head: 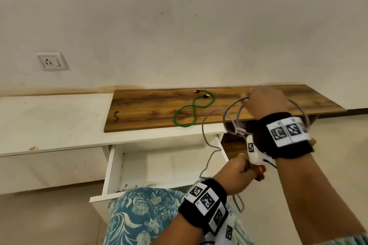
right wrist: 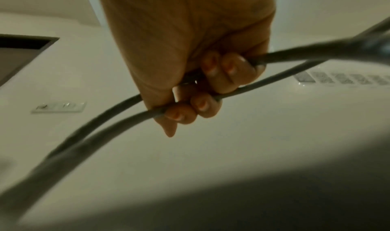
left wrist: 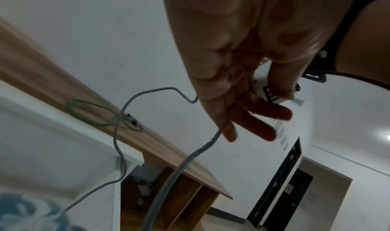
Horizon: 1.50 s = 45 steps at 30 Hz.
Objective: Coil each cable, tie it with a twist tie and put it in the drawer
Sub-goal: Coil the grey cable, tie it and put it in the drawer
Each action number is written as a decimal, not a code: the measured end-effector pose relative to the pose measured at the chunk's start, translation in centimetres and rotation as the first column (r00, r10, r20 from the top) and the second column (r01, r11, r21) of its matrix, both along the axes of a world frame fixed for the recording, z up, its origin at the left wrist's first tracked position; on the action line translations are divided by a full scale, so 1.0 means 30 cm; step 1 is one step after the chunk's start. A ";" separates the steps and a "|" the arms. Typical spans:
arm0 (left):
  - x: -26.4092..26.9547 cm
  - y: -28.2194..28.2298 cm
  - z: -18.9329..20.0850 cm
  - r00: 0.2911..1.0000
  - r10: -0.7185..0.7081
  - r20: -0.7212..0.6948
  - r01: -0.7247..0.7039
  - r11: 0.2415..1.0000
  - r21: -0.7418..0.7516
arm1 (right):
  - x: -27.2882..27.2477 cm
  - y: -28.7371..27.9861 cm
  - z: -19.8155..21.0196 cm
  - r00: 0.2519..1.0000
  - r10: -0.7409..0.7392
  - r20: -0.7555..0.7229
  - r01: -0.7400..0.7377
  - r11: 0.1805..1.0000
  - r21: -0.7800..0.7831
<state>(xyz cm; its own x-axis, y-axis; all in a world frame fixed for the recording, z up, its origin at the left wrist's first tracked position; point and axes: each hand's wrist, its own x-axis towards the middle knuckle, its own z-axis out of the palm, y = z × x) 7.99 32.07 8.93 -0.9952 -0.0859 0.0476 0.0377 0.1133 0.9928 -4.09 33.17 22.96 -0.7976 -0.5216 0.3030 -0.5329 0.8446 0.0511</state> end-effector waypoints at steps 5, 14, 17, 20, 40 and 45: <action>-0.006 -0.059 -0.047 0.970 0.241 0.041 -0.238 0.968 -0.078 | -0.050 -0.162 -0.111 0.982 0.113 0.149 -0.124 0.990 0.067; -0.113 -0.206 -0.227 0.860 0.479 0.175 -0.454 0.875 -0.166 | -0.079 -0.388 -0.137 0.903 0.176 0.391 -0.248 0.958 0.143; -0.122 -0.303 -0.235 0.784 0.606 0.135 -0.567 0.787 -0.242 | -0.107 -0.408 -0.113 0.626 0.315 0.713 -0.274 0.945 -0.177; -0.114 -0.419 -0.247 0.725 0.684 0.087 -0.615 0.698 -0.366 | -0.117 -0.383 -0.080 0.416 0.482 0.771 -0.011 0.851 -0.526; -0.152 -0.706 -0.465 0.809 0.560 0.179 -0.456 0.790 -0.410 | -0.071 -0.373 -0.381 0.063 0.895 0.443 0.676 0.288 -0.678; -0.166 -0.667 -0.444 0.899 0.401 0.174 -0.338 0.891 -0.302 | -0.080 -0.374 -0.403 0.066 0.925 0.375 0.617 0.258 -0.744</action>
